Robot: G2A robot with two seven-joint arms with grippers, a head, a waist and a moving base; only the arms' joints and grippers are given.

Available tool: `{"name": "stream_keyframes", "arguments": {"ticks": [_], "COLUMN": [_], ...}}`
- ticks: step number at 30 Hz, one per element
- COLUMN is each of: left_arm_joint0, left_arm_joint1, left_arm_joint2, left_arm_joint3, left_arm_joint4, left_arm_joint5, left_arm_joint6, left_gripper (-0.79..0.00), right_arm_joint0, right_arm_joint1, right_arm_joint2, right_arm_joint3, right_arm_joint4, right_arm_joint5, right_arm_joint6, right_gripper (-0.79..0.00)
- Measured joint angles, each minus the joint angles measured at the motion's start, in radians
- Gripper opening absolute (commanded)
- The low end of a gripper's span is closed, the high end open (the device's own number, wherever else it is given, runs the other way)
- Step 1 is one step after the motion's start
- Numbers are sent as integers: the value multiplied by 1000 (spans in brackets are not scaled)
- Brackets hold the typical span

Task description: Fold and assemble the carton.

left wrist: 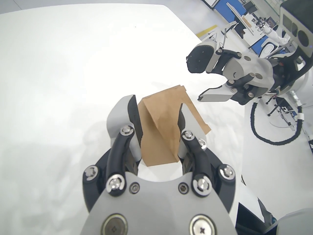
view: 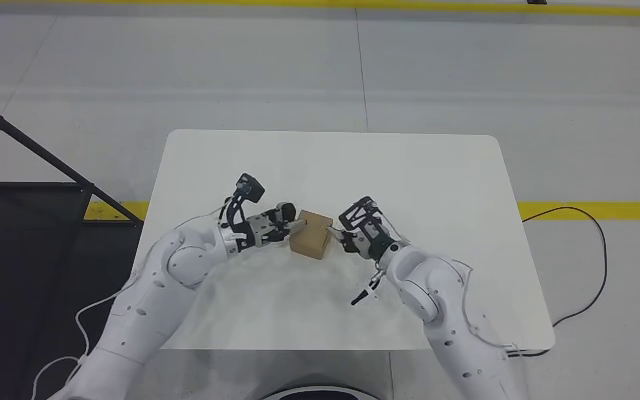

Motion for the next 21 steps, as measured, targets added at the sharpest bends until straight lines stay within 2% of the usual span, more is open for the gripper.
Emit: {"name": "stream_keyframes", "arguments": {"ticks": [4, 6, 14, 21], "left_arm_joint0": [6, 2, -44, -90], "left_arm_joint1": [2, -1, -20, -37], "left_arm_joint2": [-10, -4, 57, 109], "left_arm_joint3": [-2, 2, 28, 58], "left_arm_joint4": [-18, -28, -41, -64], "left_arm_joint5": [8, 13, 32, 33], "left_arm_joint6": [10, 16, 28, 11], "left_gripper": [0, 0, 0, 0], "right_arm_joint0": [-10, -4, -41, -96], "right_arm_joint1": [4, 4, 11, 24], "right_arm_joint2": [15, 12, 58, 92], "right_arm_joint3": [9, 20, 20, 8], "right_arm_joint4": [0, 3, 25, 2], "right_arm_joint5": [0, 2, 8, -18], "right_arm_joint6": [30, 34, -36, -43], "right_gripper": [-160, -117, -120, -62]}}
